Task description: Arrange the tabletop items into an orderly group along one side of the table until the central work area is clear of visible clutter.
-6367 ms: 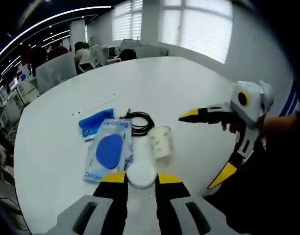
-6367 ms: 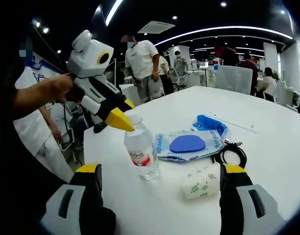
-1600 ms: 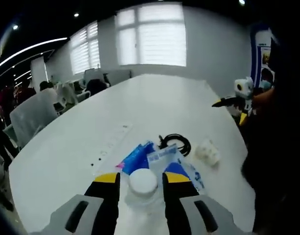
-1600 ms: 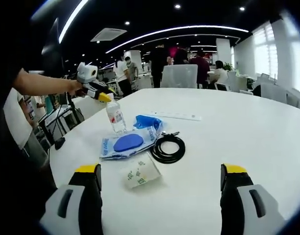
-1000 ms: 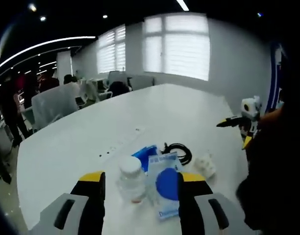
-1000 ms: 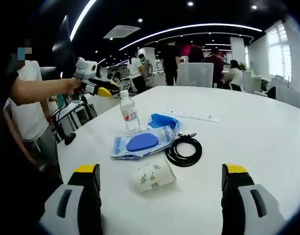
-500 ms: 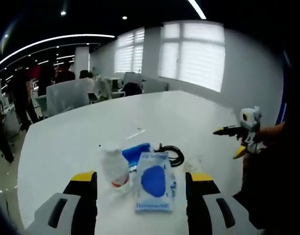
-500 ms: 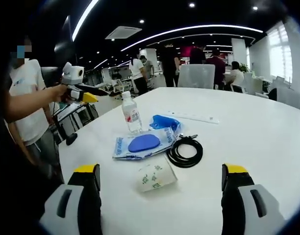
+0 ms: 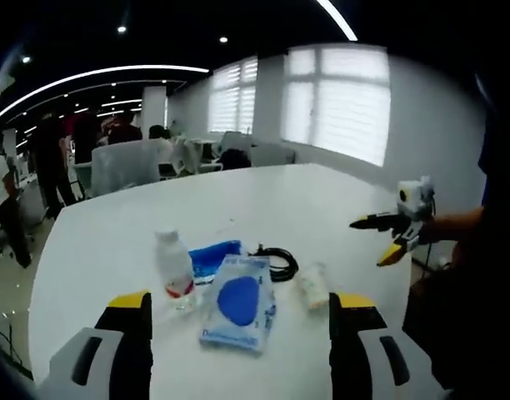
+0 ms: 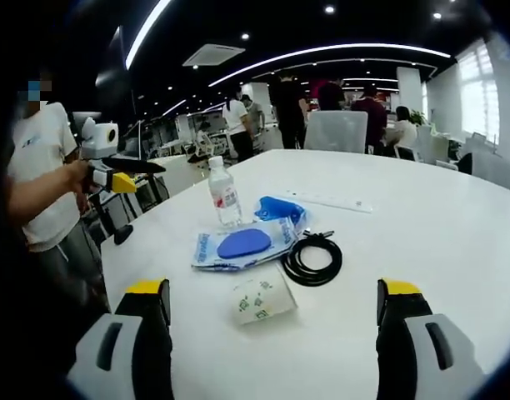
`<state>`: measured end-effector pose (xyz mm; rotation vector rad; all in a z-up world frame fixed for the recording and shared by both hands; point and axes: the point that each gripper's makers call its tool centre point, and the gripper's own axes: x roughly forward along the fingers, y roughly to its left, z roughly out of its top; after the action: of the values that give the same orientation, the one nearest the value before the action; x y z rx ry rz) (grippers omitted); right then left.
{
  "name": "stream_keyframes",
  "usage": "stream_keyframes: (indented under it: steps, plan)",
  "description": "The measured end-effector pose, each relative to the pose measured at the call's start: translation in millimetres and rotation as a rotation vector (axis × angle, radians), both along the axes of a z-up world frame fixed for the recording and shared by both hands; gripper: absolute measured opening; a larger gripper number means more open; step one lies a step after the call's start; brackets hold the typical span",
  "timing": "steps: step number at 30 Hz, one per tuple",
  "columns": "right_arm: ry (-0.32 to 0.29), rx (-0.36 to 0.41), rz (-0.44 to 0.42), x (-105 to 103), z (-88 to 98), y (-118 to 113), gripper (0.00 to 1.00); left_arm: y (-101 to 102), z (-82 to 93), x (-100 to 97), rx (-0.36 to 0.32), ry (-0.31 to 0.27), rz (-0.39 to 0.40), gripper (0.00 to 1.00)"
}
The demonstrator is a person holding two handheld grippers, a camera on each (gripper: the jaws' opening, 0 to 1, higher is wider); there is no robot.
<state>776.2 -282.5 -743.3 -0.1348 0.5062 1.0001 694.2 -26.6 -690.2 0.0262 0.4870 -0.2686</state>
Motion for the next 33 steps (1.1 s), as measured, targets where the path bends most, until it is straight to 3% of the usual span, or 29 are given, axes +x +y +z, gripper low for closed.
stream_keyframes:
  steps: [6,14,21,33]
  plan:
    - [-0.006,0.003,-0.013,1.4,4.4,-7.5,1.0,-12.1,-10.7,-15.5,-0.002,0.017,0.015,0.92]
    - [-0.014,-0.005,-0.006,-1.1,9.5,-10.7,1.0,-25.5,-13.5,-19.6,-0.008,0.01,0.046,1.0]
    - [-0.016,-0.025,0.008,-6.8,7.0,-11.4,1.0,-43.0,-10.6,-24.6,-0.025,-0.003,0.051,1.0]
    - [-0.023,-0.028,0.027,-9.4,10.4,-6.6,1.0,-45.3,-15.2,-34.9,-0.033,0.009,0.057,1.0]
